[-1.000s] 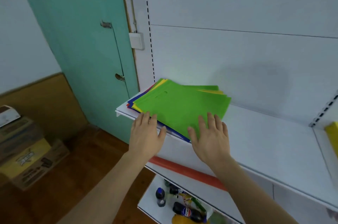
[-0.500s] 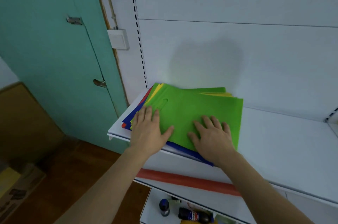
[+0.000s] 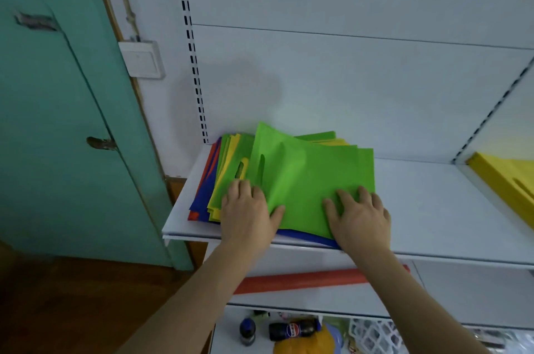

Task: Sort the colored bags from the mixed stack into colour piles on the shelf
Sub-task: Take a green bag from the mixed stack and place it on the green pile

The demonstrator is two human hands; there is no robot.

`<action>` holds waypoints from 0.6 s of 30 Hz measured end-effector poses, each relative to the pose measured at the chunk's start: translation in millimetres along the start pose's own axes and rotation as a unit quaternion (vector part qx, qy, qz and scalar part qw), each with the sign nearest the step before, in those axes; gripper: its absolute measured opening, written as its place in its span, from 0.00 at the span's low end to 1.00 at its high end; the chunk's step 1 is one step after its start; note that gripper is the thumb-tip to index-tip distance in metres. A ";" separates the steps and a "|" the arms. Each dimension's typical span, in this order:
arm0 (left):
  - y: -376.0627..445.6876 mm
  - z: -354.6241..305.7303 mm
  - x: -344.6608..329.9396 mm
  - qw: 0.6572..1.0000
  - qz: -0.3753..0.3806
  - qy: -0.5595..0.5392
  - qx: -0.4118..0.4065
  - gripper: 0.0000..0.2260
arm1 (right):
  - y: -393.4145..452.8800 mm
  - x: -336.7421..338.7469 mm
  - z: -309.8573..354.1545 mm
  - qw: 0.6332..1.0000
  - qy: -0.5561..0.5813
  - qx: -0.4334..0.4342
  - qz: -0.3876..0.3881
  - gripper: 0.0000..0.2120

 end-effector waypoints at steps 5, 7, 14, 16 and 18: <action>-0.8 3.5 6.3 0.998 0.037 0.031 0.042 0.40 | 2.5 1.1 -8.5 0.998 0.017 -0.054 0.023 0.37; -3.4 -1.5 5.8 0.998 0.042 0.031 0.028 0.36 | 3.9 1.5 -11.2 0.998 0.011 -0.067 0.020 0.41; -6.6 -20.2 1.4 0.997 0.036 -0.059 -0.035 0.27 | 23.8 11.3 -38.3 0.961 0.263 -0.080 -0.003 0.37; -6.1 -20.8 -0.1 0.996 0.033 -0.074 -0.044 0.29 | 30.9 17.3 -43.7 0.950 0.302 -0.078 0.002 0.24; -5.3 -20.0 -0.9 0.996 0.026 -0.076 -0.047 0.30 | 35.6 21.9 -48.2 0.944 0.324 -0.070 0.014 0.08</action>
Point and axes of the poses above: each hand's wrist, its own y-axis towards the middle knuckle, its own x-axis out of the back of the hand, z = x × y, the point moved 1 cm from there along y, towards the middle knuckle, and after that the axes turned 14 degrees about z, right-handed, at the moved point
